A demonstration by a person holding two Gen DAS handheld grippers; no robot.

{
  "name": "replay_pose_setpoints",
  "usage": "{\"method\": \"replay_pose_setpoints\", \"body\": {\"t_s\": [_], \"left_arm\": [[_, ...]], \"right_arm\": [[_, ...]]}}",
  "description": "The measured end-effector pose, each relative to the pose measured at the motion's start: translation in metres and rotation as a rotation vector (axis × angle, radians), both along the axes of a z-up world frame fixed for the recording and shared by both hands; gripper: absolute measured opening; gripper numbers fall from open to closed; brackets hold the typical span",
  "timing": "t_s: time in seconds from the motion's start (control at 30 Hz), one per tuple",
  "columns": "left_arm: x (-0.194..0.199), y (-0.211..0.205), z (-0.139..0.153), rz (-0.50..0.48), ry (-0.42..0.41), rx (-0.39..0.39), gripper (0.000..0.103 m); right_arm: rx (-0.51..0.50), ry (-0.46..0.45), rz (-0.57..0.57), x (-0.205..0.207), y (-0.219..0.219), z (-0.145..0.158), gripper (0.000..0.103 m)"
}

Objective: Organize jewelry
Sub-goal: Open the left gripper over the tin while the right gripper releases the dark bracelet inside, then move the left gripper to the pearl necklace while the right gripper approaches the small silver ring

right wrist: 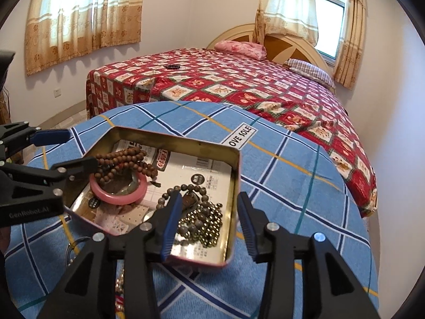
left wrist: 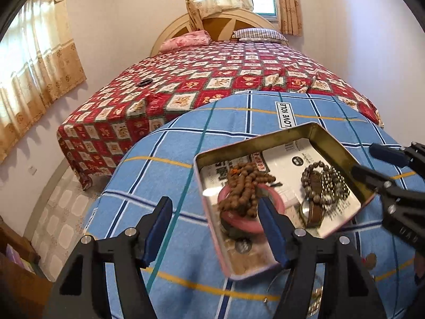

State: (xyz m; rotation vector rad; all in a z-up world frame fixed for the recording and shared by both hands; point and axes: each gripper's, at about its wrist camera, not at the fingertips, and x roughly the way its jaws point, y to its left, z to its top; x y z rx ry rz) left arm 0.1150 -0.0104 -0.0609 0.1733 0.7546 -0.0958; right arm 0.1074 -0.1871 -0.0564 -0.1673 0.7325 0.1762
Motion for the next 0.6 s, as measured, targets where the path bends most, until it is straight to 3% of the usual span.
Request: {"method": "replay_pose_setpoints", "body": {"t_s": [0.33,0.6], "left_arm": [[-0.06,0.019,-0.018,0.052,0.013,0.017,0.067],[-0.065,0.0,-0.042,0.009,0.074,0.033,0.067]], "right_arm": [[-0.008,0.016,-0.045,-0.054,-0.026,-0.006,0.053],[-0.003,0.082,-0.054,-0.072,-0.029,-0.027,0.053]]}}
